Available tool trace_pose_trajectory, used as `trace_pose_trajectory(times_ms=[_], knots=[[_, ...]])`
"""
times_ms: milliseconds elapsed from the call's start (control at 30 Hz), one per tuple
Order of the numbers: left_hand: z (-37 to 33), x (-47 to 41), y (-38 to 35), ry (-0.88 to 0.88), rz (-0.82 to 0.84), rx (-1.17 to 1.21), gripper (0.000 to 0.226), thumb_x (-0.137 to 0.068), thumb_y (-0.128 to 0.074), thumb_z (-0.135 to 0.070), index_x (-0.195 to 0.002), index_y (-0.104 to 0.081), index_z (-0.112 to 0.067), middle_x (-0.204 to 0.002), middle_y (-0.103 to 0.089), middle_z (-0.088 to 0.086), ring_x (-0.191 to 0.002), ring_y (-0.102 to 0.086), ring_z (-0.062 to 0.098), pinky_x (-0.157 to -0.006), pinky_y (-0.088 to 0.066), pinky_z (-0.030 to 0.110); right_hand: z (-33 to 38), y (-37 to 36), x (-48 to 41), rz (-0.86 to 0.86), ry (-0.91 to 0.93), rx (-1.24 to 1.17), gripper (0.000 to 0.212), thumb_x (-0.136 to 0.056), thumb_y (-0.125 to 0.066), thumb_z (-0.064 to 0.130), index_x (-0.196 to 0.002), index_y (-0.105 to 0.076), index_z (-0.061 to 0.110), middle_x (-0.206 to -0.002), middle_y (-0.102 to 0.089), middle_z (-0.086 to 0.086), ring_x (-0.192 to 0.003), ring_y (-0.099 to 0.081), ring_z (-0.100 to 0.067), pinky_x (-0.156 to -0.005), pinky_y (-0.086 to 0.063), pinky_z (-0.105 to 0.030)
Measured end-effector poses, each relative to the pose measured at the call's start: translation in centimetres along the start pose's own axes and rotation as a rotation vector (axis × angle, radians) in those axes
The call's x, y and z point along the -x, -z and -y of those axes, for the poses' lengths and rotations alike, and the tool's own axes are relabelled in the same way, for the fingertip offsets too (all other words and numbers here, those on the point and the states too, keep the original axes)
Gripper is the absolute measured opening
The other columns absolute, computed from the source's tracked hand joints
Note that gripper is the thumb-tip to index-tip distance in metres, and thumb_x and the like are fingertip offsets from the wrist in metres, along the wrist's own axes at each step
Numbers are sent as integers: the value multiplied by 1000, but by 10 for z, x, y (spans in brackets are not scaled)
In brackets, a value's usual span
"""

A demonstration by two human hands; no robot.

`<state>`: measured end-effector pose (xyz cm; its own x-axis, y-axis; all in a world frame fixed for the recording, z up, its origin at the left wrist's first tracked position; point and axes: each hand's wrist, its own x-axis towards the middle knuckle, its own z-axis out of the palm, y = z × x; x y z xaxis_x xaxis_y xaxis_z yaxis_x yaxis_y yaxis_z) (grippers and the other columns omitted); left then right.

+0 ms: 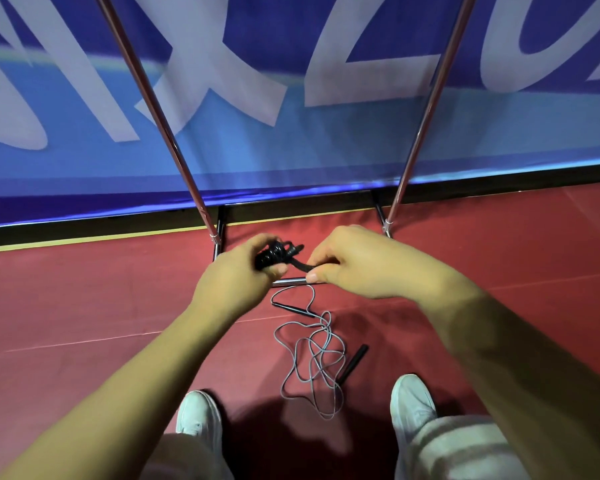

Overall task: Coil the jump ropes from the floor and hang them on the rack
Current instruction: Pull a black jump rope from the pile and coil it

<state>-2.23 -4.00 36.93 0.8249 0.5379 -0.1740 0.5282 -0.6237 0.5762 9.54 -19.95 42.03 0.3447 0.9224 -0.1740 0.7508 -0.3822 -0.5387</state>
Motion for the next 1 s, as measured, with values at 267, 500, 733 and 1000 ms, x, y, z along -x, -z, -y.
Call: trace_pose_trajectory(times_ms=[267, 500, 733, 1000], knots=[[-8, 17, 3, -300, 354, -177, 57, -62, -55, -85, -108, -51, -52, -88, -69, -22, -84, -65, 4, -80, -53, 32, -5, 4, 4, -155, 26, -188, 13, -86, -69, 18, -74, -74, 15, -61, -64, -1, -58, -49, -4, -59, -40, -20], [-21, 24, -2, -218, 315, 615, 43, -77, -67, -57, -87, -66, -15, -56, -50, 1, -50, -46, 19, -47, -36, 23, -22, -6, -6, -291, -118, -430, 15, -88, -69, 19, -74, -74, 23, -58, -66, -4, -46, -54, -11, -51, -47, -31], [-26, 19, -1, 42, 258, 1108, 45, -90, -55, -57, -103, -51, -14, -55, -49, 9, -44, -42, 21, -43, -36, 24, -17, -13, -8, -128, -145, -406, 22, -101, -48, 14, -96, -68, 11, -57, -57, 0, -40, -53, -10, -49, -44, -24], [-17, 10, 9, 99, 409, 1395, 34, -90, -53, -46, -112, -43, -23, -66, -50, 8, -49, -46, 22, -50, -43, 27, -21, -7, -5, -120, -138, -286, 23, -100, -52, 26, -95, -71, 16, -63, -53, 5, -49, -43, -1, -54, -37, -20]])
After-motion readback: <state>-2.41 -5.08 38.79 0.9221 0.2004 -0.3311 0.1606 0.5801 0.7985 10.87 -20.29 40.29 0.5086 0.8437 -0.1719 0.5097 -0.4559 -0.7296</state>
